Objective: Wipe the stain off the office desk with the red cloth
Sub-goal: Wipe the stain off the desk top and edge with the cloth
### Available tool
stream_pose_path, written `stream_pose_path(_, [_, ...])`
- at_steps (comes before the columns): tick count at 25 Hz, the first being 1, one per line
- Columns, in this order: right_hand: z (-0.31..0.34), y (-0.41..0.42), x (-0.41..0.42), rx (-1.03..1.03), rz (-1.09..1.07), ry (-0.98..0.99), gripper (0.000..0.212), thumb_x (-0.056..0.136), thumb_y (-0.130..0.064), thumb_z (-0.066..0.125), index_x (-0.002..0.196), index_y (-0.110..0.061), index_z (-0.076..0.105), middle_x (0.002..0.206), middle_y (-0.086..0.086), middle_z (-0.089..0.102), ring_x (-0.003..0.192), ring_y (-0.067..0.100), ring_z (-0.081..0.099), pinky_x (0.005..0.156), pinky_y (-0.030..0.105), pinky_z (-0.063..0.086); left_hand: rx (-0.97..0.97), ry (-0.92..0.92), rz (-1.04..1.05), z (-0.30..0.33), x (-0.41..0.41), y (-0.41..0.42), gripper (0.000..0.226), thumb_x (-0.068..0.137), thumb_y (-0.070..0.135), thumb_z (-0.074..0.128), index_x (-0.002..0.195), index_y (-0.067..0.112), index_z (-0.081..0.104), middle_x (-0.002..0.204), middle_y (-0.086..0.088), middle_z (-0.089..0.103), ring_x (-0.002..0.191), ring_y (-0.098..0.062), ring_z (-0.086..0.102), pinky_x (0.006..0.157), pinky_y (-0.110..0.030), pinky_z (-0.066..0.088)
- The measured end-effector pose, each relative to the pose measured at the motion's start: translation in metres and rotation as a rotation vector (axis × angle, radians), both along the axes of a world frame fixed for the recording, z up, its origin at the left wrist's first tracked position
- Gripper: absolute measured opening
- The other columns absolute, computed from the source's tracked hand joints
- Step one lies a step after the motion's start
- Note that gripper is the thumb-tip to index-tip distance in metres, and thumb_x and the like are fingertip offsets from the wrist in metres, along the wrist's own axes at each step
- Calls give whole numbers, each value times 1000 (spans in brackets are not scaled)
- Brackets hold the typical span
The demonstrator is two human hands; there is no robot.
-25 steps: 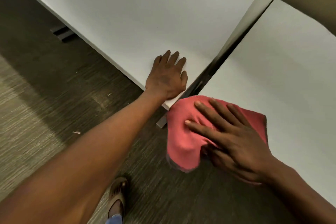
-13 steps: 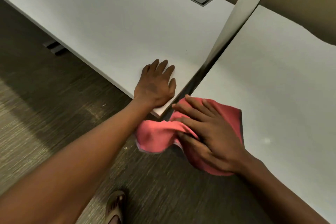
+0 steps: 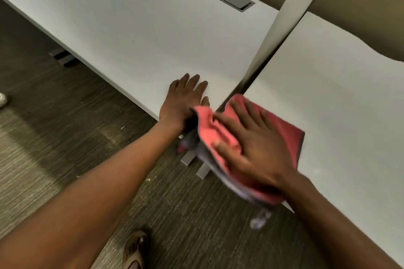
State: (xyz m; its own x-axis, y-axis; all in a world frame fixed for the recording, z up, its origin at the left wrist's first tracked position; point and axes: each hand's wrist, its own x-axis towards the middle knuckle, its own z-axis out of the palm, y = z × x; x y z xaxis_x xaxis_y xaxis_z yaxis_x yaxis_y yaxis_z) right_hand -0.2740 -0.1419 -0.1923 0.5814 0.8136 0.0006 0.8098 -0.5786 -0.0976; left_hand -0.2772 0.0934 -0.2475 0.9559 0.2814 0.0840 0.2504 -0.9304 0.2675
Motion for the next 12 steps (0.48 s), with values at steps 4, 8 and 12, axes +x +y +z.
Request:
stream_pose_path(4, [3,-31,18,88,74,105,57,105,-67,18,160,-55,16,173,-21,6,162,12,3,129,53,14,-11,-70,22,-1,-2,-5,56,99,41,36,151,20,41,162,-8,35,152,-30,24,121,-46,20])
stream_pose_path(8, [14,-7,70,53,-241,113,69,99,-69,8,164,-46,12,175,-14,4,162,20,2,130,54,11,-27,-45,11,1,-4,-4,58,99,43,33,153,22,35,164,-6,30,154,-29,18,123,-46,15])
stream_pose_path(12, [4,10,23,-23,-168,44,72,95,-83,6,161,-54,8,175,-9,-8,162,21,-10,130,56,5,-5,-21,1,0,-1,-2,56,100,40,36,152,21,36,164,-7,29,153,-30,18,122,-44,17])
